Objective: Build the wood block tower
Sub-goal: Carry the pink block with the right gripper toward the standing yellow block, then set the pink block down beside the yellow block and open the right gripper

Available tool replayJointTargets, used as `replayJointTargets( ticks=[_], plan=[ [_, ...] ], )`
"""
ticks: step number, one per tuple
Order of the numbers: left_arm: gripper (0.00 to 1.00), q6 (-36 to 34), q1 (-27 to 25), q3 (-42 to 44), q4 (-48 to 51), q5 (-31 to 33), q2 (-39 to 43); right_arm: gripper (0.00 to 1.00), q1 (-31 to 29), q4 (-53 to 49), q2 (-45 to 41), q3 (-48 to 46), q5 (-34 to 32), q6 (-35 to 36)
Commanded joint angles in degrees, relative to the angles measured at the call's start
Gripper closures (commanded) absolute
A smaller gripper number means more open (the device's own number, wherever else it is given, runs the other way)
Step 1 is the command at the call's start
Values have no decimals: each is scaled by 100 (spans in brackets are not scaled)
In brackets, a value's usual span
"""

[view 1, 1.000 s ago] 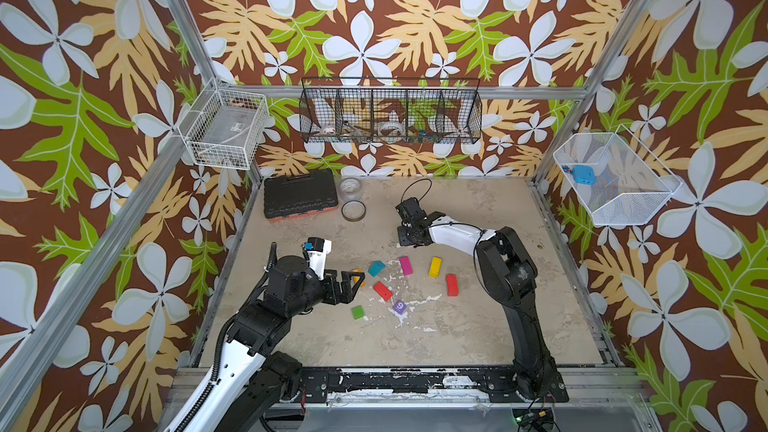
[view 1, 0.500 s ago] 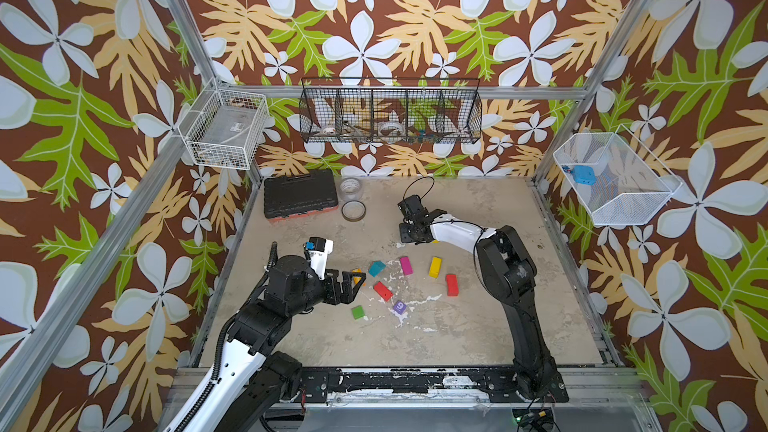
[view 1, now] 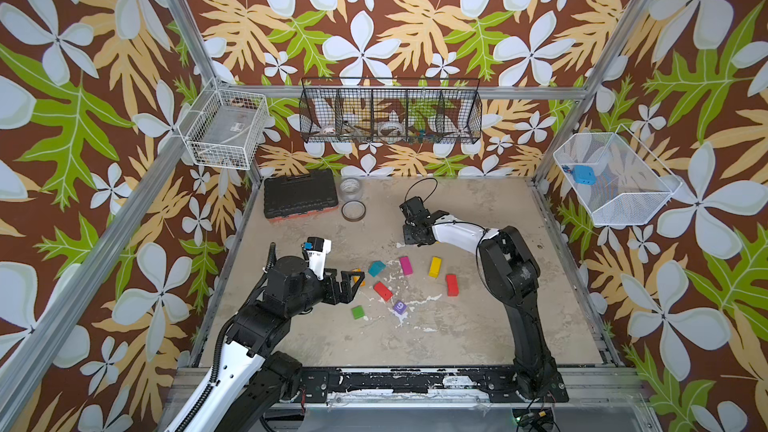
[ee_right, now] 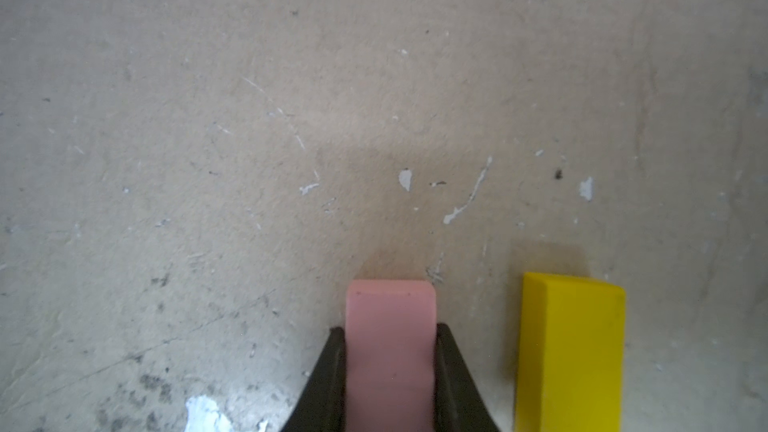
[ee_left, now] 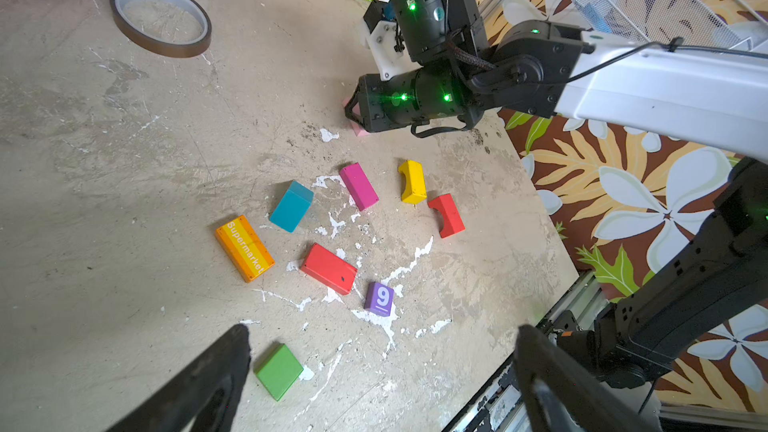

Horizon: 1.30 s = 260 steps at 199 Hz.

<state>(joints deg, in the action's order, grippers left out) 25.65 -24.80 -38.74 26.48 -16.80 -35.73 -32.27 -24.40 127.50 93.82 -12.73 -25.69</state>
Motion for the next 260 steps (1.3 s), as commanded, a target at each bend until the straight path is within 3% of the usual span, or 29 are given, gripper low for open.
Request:
replayJointTargets(
  ticks=[1, 53, 137, 179, 260],
  plan=[
    [0, 25, 1, -28, -55, 27, -18, 86, 43, -740, 108, -35, -186, -6],
    [0, 25, -3, -28, -55, 36, -24, 83, 54, -768, 64, -68, -109, -39],
    [0, 22, -2, -29, -51, 36, -7, 69, 54, -744, -94, -224, -170, -37],
    [0, 24, 1, -28, -48, 36, -5, 49, 54, -708, -218, -326, -124, 21],
    [0, 28, 1, -28, -46, 36, 4, 21, 99, -239, -1301, -1219, -291, 60]
  ],
)
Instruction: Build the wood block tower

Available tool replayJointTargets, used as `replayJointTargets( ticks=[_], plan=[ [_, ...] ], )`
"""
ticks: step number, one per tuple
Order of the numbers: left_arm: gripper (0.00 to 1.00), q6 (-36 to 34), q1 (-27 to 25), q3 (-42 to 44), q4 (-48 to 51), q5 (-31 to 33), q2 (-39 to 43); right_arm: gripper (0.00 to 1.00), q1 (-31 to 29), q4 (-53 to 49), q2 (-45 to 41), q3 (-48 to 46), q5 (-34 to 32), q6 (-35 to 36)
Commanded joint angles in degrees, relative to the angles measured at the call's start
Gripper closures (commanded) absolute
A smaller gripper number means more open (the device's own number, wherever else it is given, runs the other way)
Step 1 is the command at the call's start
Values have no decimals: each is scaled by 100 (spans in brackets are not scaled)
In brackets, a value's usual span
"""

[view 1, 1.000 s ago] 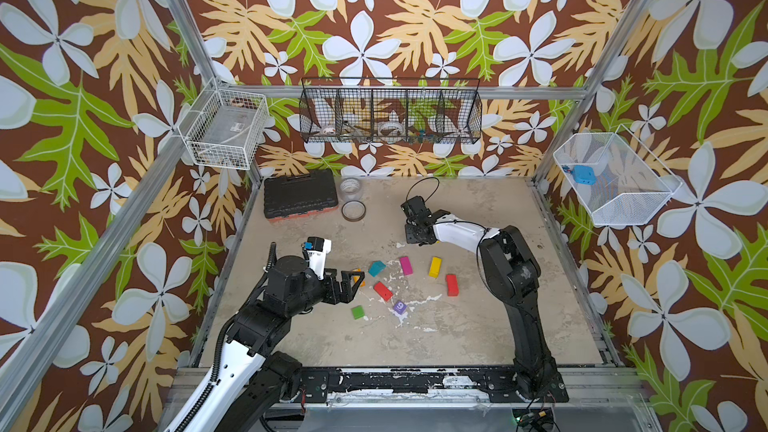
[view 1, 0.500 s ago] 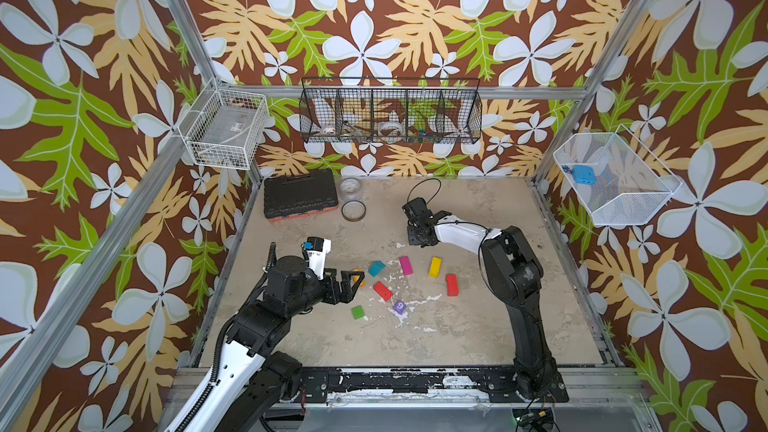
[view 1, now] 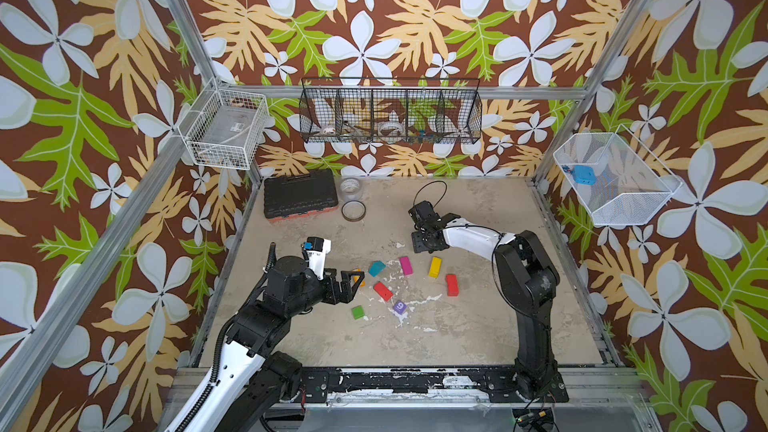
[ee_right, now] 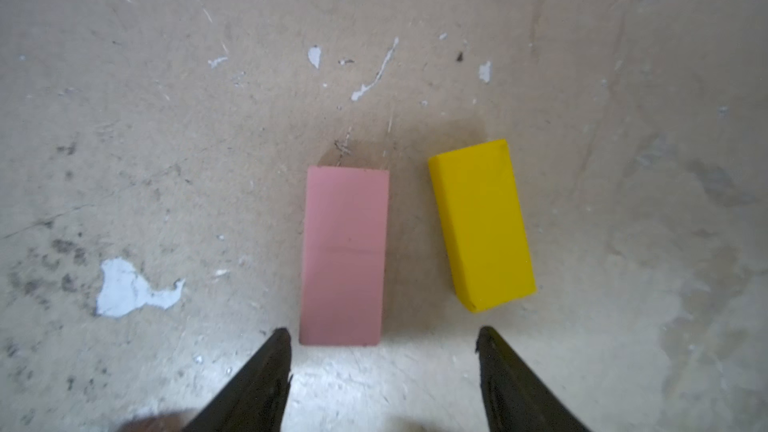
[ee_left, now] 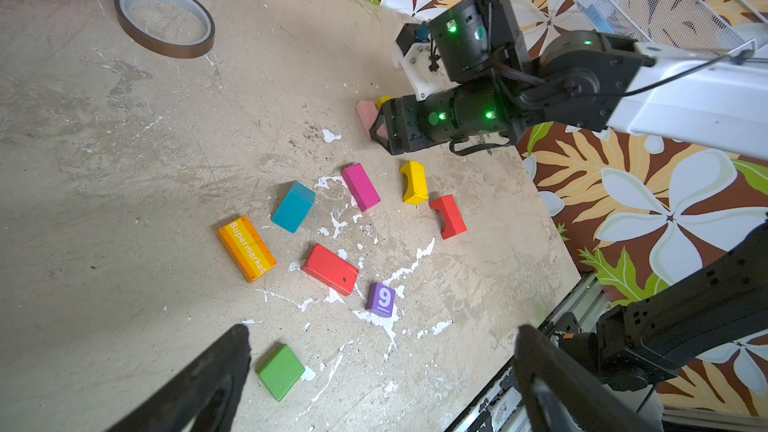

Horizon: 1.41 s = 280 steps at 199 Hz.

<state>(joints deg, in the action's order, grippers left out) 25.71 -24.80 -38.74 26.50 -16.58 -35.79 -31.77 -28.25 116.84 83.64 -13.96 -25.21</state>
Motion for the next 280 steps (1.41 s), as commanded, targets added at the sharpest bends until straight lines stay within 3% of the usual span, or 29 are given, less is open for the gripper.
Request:
replayJointTargets(
  ticks=[1, 6, 10, 13, 97, 198, 280],
  plan=[
    [0, 21, 1, -28, -49, 14, 6, 21, 49, 154, -251, -213, -169, 14],
    [0, 21, 1, -28, -49, 14, -4, 19, 84, 184, -297, -259, -160, 1],
    [0, 19, -2, -29, -49, 14, -5, 3, 111, 211, -326, -301, -140, -2],
    [0, 21, 1, -28, -49, 14, -3, 0, 133, 236, -348, -326, -121, 0],
    [0, 16, -2, -28, -53, 14, -17, 0, 645, 593, -42, -478, 709, 100],
    [0, 18, 1, -28, -47, 8, 1, 2, 653, 444, 379, -190, 809, 170],
    [0, 21, -4, -21, -53, 7, 1, 0, 644, 1027, -652, -958, 977, 147]
  ],
)
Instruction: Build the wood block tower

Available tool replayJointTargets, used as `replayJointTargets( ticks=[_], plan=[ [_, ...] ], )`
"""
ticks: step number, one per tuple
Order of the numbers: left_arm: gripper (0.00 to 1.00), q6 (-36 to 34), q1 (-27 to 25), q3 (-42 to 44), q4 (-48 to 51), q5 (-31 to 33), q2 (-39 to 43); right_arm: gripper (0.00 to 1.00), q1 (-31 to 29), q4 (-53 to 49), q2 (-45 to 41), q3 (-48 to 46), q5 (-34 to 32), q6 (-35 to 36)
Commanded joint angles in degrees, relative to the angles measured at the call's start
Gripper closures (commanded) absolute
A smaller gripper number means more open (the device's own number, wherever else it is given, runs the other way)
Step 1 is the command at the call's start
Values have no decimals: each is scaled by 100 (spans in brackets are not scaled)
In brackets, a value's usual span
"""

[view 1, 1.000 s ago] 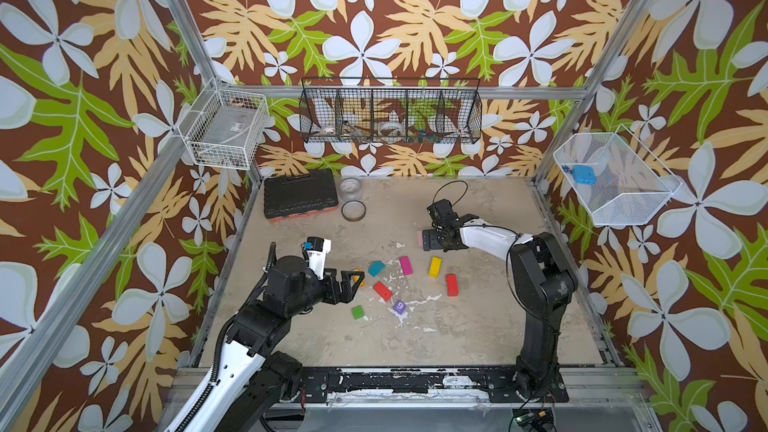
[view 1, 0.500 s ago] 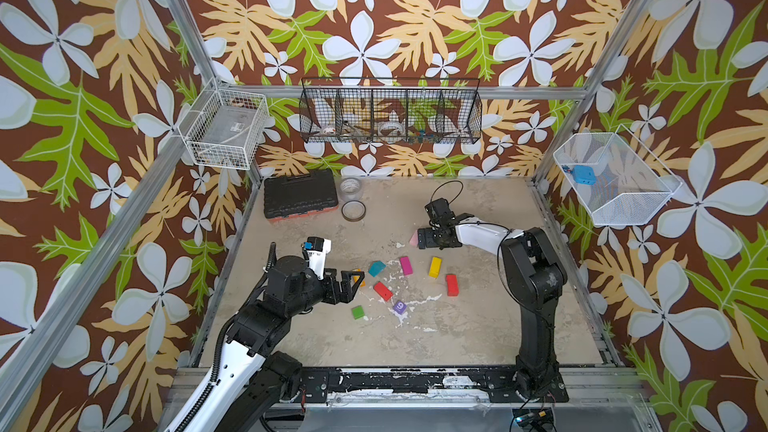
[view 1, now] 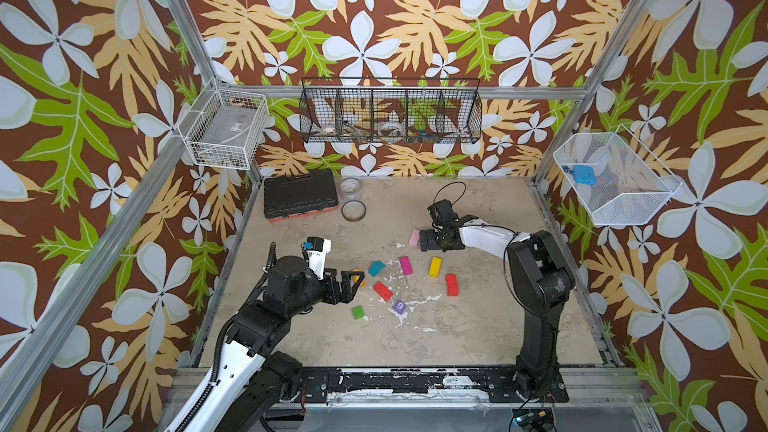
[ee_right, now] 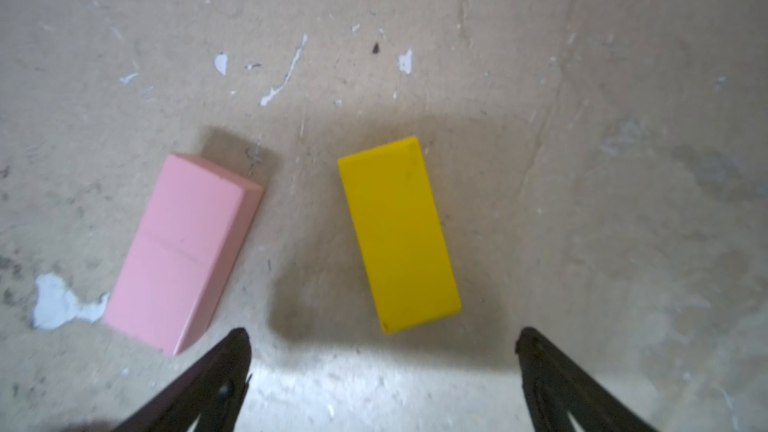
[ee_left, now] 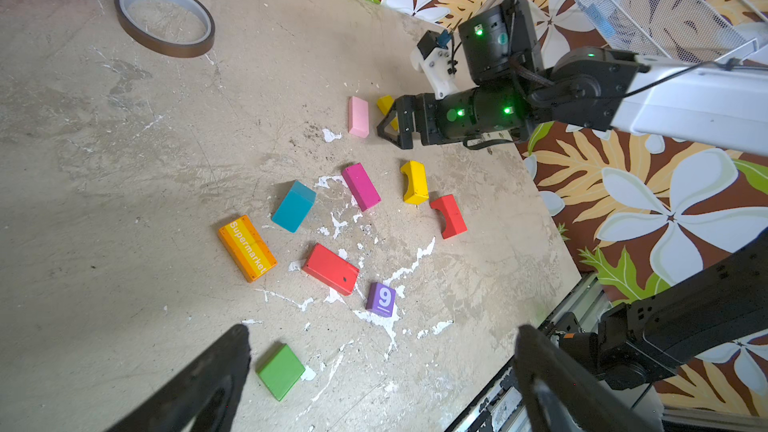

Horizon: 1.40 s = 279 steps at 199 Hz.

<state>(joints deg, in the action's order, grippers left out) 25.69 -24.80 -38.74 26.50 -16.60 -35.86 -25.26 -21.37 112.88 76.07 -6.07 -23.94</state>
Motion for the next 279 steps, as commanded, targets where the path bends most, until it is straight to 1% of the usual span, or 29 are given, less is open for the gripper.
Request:
replayJointTargets(
  ticks=[1, 21, 35, 71, 89, 132, 169, 216, 279],
  plan=[
    [0, 23, -1, -20, -51, 13, 8, 0, -15, 350, -261, -209, 191, 21],
    [0, 21, 1, -19, -49, 8, 7, 0, -52, 480, -312, -242, 281, 69],
    [0, 21, -1, -19, -49, 8, 0, 0, -148, 438, -220, -124, 190, 92],
    [0, 23, -3, -20, -50, 8, -5, 0, -630, -98, 358, 631, -681, 53],
    [0, 21, -2, -19, -48, 8, -8, 0, -782, -280, 629, 929, -883, -10],
    [0, 22, 1, -19, -49, 8, -1, 0, -796, -623, 1047, 1359, -1157, -124],
    [0, 17, 1, -19, -51, 9, -1, 0, -788, -727, 1105, 1391, -1426, -137],
    [0, 22, 0, -19, -49, 8, 0, 3, -695, -763, 1079, 1310, -1474, -145],
    [0, 22, 1, -19, -48, 9, 15, 4, -450, -502, 829, 905, -1129, -70]
  ],
)
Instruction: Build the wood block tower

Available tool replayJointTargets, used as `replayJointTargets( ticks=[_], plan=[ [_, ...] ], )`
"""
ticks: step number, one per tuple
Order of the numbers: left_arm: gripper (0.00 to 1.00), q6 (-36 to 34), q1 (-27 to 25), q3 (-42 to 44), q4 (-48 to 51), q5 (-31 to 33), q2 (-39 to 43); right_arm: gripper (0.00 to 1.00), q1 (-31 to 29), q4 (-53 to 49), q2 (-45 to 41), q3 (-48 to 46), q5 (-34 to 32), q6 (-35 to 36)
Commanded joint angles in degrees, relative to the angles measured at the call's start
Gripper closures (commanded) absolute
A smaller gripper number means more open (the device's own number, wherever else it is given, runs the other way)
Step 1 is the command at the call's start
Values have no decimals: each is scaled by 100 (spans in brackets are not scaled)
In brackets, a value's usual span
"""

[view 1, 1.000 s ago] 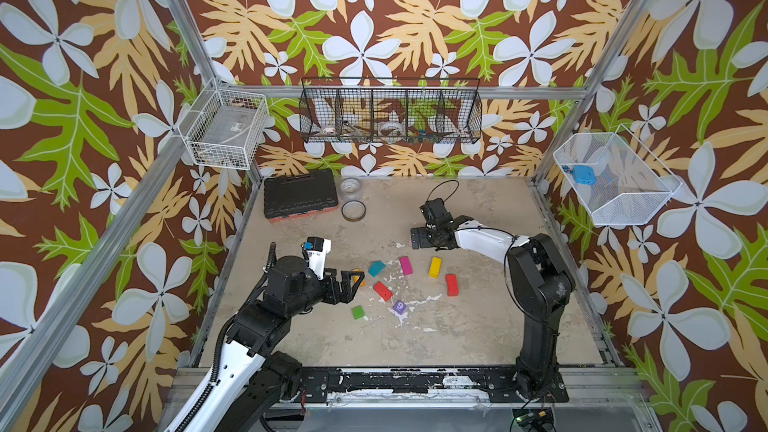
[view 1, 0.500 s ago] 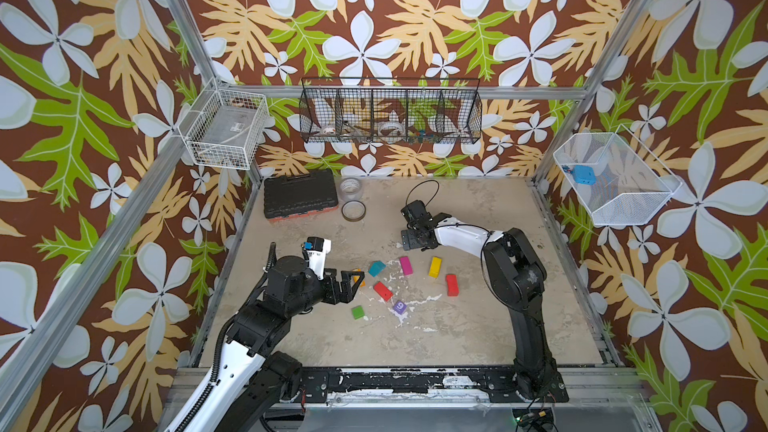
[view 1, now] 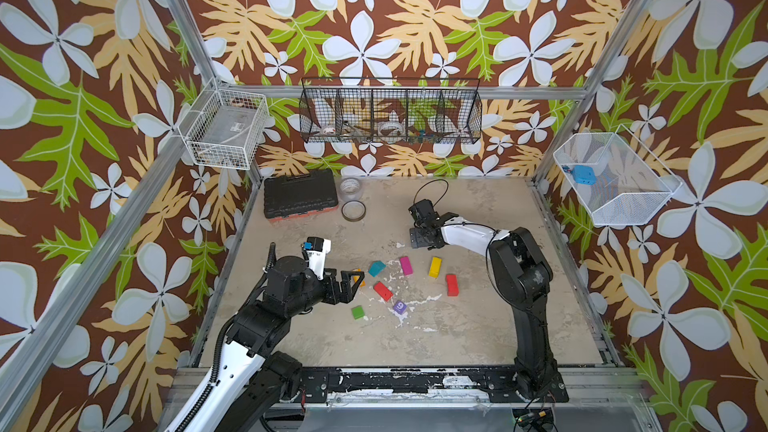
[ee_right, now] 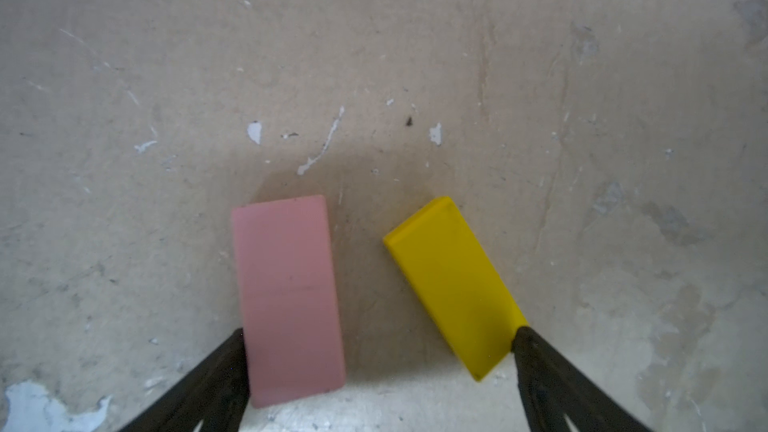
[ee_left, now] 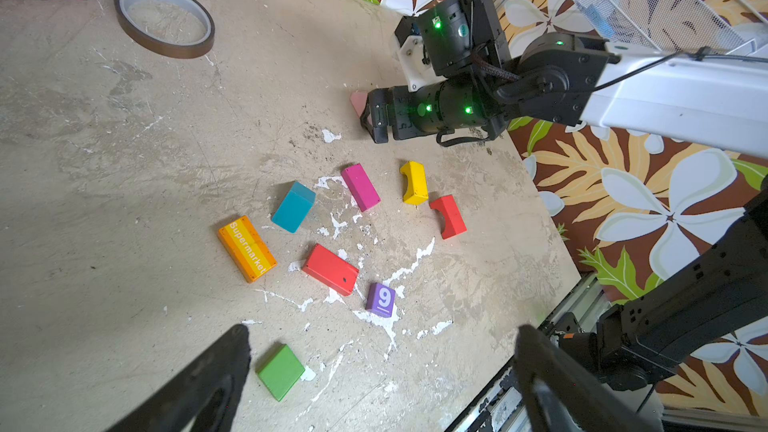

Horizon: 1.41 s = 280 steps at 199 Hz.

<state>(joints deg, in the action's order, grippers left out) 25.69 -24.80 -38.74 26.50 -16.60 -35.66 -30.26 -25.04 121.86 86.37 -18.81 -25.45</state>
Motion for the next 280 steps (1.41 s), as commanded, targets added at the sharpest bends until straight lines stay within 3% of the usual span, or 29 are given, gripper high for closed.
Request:
replayJointTargets(
  ticks=[1, 85, 178, 280],
  plan=[
    [0, 23, 1, -19, -48, 8, -3, 4, 53, -121, -72, -131, 156, 82],
    [0, 22, -1, -19, -46, 8, -14, 1, 323, 380, -77, -353, 840, 368],
    [0, 19, 0, -19, -49, 12, -12, 6, 318, 72, 246, 20, 1542, 145],
    [0, 23, 1, -19, -53, 8, -3, 11, 319, -174, 423, 205, 1582, -135]
  ],
)
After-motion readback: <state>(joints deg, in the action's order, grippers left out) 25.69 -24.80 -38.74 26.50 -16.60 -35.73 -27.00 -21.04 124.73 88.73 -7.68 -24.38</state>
